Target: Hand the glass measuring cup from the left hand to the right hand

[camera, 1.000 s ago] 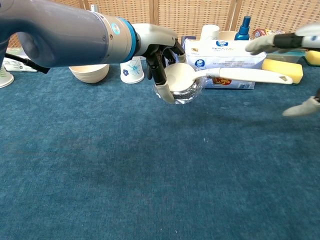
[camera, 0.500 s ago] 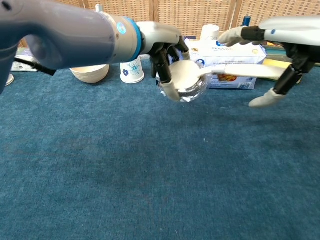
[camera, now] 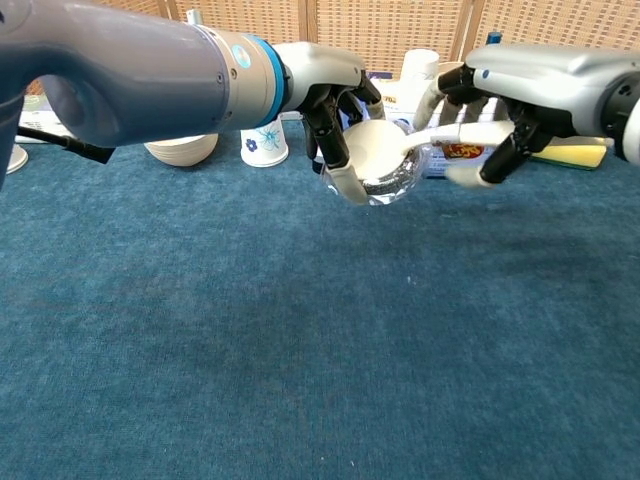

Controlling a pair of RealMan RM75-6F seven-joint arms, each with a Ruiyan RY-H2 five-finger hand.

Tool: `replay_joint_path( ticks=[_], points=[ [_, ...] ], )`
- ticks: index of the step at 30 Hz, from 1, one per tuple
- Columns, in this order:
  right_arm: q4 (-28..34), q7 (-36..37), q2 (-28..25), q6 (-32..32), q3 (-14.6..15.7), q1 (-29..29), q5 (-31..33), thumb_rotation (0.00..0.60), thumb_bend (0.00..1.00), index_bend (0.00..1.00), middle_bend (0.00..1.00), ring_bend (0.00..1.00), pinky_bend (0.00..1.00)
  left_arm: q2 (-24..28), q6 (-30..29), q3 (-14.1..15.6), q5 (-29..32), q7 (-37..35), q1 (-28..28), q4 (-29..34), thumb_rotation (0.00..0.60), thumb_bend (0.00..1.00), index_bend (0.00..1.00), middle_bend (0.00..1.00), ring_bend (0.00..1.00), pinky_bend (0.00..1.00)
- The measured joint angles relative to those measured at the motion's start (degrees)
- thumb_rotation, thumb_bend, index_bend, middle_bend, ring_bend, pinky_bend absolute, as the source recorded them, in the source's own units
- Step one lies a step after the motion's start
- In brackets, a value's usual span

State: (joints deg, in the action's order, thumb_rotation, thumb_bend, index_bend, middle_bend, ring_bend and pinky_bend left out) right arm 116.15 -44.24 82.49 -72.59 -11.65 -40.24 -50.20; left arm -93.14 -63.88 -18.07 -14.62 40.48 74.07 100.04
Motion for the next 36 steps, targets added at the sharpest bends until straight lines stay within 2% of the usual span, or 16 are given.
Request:
replay_joint_path(
  ticks=[2,3,8,13,19,21,26,32,36],
  points=[
    [-1.06,-0.24,0.61,-0.82,0.15,-0.13,-0.36,0.6,0.76,0.62,0.77,0.74,0.92,0.11,0.03,0.18,0.01,0.18,-0.12,0.22,0.6,0.0,0.38,0.37,0.3,0.41],
    [-1.52,-0.45,0.88,-1.25,0.3,-0.15,-0.58,0.6,0.77,0.63,0.8,0.78,0.96,0.15,0.03,0.19,0.0,0.23,-0.19,0.33,0.6,0.0,0.38,0.37,0.3,0.41],
    [-2.21,-0.95,1.14,-1.77,1.16,-0.07,-0.31,0.6,0.86,0.66,0.89,0.87,1.0,0.11,-0.06,0.18,-0.16,0.45,-0.3,0.4,0.6,0.0,0.38,0.37,0.3,0.41],
    [-1.91,-2.23,0.76,-2.22,1.58,-0.25,-0.2,0.6,0.94,0.71,0.9,0.88,1.0,-0.27,-0.27,0.09,-0.45,0.61,-0.3,0.55,0.6,0.0,0.37,0.37,0.3,0.41],
    [-1.83,-3.26,0.83,-3.15,2.33,-0.28,-1.04,0.6,0.99,0.74,0.9,0.91,1.0,-0.28,-0.49,-0.15,-1.02,0.4,-0.55,1.44,0.6,0.0,0.34,0.31,0.26,0.41],
    [-1.89,-3.61,0.86,-3.36,2.54,-0.26,-1.16,0.6,1.0,0.75,0.9,0.91,1.0,-0.14,-0.45,-0.27,-1.13,0.19,-0.7,1.89,0.6,0.0,0.33,0.29,0.24,0.41],
    [-2.0,-2.12,0.69,-3.32,2.58,0.11,-1.49,0.6,1.0,0.75,0.9,0.91,1.0,1.24,0.19,-0.66,-1.63,-0.84,-1.43,3.85,0.6,0.0,0.22,0.13,0.12,0.41],
    [-2.8,1.01,0.15,-2.46,2.94,0.99,-2.24,0.6,1.0,0.75,0.9,0.91,1.0,3.52,0.59,-0.78,-2.9,-2.0,-2.47,5.6,0.6,0.0,0.18,0.04,0.06,0.41],
    [-3.16,2.8,-0.15,-1.71,2.99,1.44,-2.48,0.6,1.0,0.75,0.9,0.91,1.0,4.75,0.65,-0.76,-3.11,-2.36,-2.87,6.38,0.6,0.0,0.18,0.02,0.04,0.41]
  ],
)
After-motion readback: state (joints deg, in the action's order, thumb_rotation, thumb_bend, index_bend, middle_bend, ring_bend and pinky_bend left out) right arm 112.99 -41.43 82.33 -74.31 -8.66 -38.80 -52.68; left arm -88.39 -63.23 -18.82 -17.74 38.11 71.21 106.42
